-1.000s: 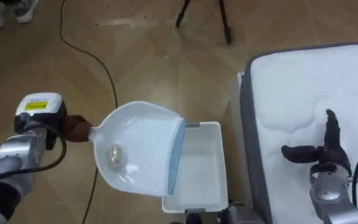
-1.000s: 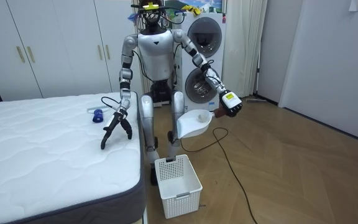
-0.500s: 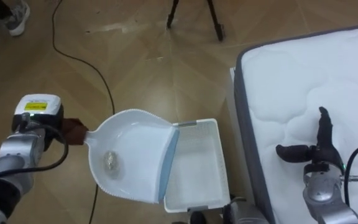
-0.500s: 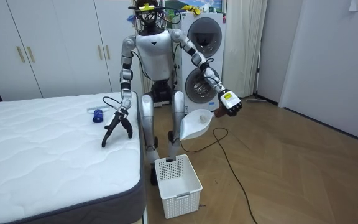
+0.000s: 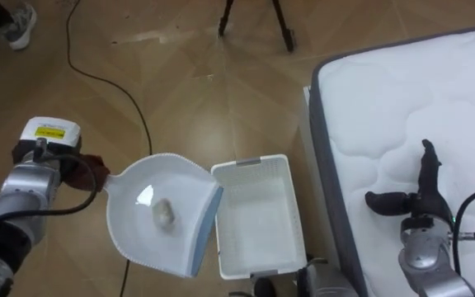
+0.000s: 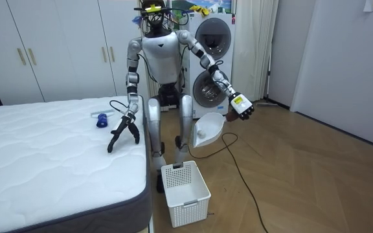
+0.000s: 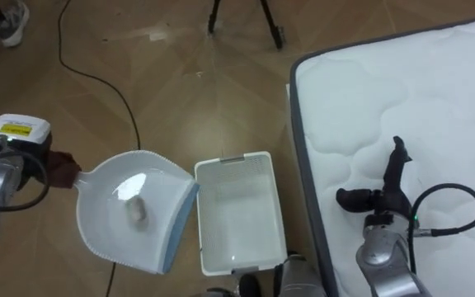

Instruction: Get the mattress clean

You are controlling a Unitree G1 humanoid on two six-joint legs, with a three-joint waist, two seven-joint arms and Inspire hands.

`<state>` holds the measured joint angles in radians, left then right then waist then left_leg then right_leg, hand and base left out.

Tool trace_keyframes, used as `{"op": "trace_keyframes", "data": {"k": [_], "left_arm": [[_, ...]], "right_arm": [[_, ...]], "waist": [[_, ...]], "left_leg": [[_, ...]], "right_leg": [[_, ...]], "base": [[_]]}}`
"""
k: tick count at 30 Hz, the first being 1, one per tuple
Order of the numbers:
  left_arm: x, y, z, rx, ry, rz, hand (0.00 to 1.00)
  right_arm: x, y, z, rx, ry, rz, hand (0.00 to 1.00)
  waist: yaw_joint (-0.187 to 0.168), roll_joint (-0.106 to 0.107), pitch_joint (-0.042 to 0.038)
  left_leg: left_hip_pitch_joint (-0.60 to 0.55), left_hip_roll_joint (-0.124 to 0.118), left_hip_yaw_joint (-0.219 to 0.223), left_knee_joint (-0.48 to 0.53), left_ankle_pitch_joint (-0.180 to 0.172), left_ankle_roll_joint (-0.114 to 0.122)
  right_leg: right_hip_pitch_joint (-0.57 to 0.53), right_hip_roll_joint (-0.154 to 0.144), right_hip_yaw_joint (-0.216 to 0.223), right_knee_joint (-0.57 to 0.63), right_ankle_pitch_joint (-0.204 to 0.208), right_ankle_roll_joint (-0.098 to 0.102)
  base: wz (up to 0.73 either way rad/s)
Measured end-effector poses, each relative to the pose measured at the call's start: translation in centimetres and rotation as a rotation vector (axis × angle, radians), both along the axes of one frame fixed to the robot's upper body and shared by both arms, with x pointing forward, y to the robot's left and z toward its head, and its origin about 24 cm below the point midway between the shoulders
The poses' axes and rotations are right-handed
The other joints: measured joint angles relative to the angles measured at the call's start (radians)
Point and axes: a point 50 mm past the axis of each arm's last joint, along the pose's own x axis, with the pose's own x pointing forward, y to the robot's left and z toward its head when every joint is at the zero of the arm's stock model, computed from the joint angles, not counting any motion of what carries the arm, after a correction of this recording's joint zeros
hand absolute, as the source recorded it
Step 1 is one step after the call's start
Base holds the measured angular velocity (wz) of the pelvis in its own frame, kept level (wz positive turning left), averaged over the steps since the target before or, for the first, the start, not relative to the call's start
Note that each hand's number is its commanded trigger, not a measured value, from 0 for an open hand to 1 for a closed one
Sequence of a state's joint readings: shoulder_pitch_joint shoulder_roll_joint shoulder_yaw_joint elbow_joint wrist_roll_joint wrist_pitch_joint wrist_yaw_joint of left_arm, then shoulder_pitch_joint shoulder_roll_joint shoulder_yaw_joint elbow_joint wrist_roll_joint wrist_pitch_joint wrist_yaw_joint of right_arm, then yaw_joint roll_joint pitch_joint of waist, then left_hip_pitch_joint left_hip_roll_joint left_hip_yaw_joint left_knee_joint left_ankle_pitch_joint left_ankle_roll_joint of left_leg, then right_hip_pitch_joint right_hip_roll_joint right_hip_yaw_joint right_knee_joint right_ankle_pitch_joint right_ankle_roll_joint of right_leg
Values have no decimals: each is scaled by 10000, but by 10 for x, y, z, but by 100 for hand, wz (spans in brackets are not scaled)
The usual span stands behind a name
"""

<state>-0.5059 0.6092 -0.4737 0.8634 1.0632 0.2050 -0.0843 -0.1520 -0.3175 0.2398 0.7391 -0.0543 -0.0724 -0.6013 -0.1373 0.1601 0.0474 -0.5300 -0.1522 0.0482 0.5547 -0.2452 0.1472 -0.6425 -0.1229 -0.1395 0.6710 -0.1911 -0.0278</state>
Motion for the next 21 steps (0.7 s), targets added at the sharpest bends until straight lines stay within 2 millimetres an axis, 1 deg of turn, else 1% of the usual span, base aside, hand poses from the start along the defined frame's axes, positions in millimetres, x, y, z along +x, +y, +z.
{"op": "trace_keyframes", "data": {"k": [3,5,7,9,10,11,12,13,15,17,19,20,21], "left_arm": [[0,3,2,68,51,79,100],[-1,6,3,149,34,144,100],[-2,12,6,277,61,255,100],[-4,23,12,563,83,527,100],[-5,26,13,639,81,597,100],[-7,31,15,786,62,773,100],[-7,33,17,871,6,851,100],[-6,33,17,887,-26,865,100],[-5,33,19,909,-133,828,100],[-6,34,19,938,-165,834,100],[-6,36,21,1005,-231,842,100],[-6,36,21,1040,-289,832,100],[-6,37,22,1072,-329,831,100]], "right_arm": [[-1,0,0,-529,86,316,0],[-1,1,0,-633,110,371,0],[-2,0,-1,-653,121,319,0],[-2,0,-1,-624,128,312,0],[-2,0,-1,-620,138,312,0],[-2,0,-1,-610,142,288,0],[-2,-1,-1,-642,136,250,0],[-2,-2,-1,-661,123,235,0],[-2,-3,0,-738,56,155,0],[-1,-4,2,-823,11,124,0],[-1,-6,3,-1018,-18,170,0],[0,-7,4,-1105,-46,211,0],[1,-8,6,-1201,-100,256,0]], "waist": [[-17,123,-19],[-50,199,-8],[-88,279,12],[-194,380,6],[-198,384,6],[-200,437,3],[-203,537,-2],[-206,586,-2],[-228,782,3],[-224,907,10],[-223,991,17],[-219,1045,8],[-215,1151,-1]], "left_leg": [[28,1,12,4,-1,-3],[93,1,42,1,0,1],[167,0,98,-21,-1,-2],[247,-8,194,-61,-2,-4],[278,-8,241,-72,-3,-5],[311,-8,306,-84,-4,-7],[313,-7,314,-84,-4,-6],[318,-6,314,-84,-5,-7],[366,-5,329,-87,-10,-16],[385,-5,362,-90,-24,-60],[391,-4,446,-90,-71,-419],[390,-2,538,-104,-128,-851],[437,5,593,-203,-115,-962]], "right_leg": [[10,-2,9,20,18,28],[62,6,48,22,17,28],[101,37,188,31,7,47],[129,53,333,40,-10,81],[132,58,367,54,-13,84],[137,90,455,51,-16,92],[144,138,562,24,14,139],[144,155,609,24,32,167],[135,205,849,45,80,248],[131,189,860,47,103,287],[125,184,969,35,135,340],[126,185,1112,23,164,379],[156,184,1127,8,205,419]], "base": [[0],[-4],[-7],[-10],[-16],[-17],[-13],[-5],[0],[-5],[-9],[-13],[-16]]}}
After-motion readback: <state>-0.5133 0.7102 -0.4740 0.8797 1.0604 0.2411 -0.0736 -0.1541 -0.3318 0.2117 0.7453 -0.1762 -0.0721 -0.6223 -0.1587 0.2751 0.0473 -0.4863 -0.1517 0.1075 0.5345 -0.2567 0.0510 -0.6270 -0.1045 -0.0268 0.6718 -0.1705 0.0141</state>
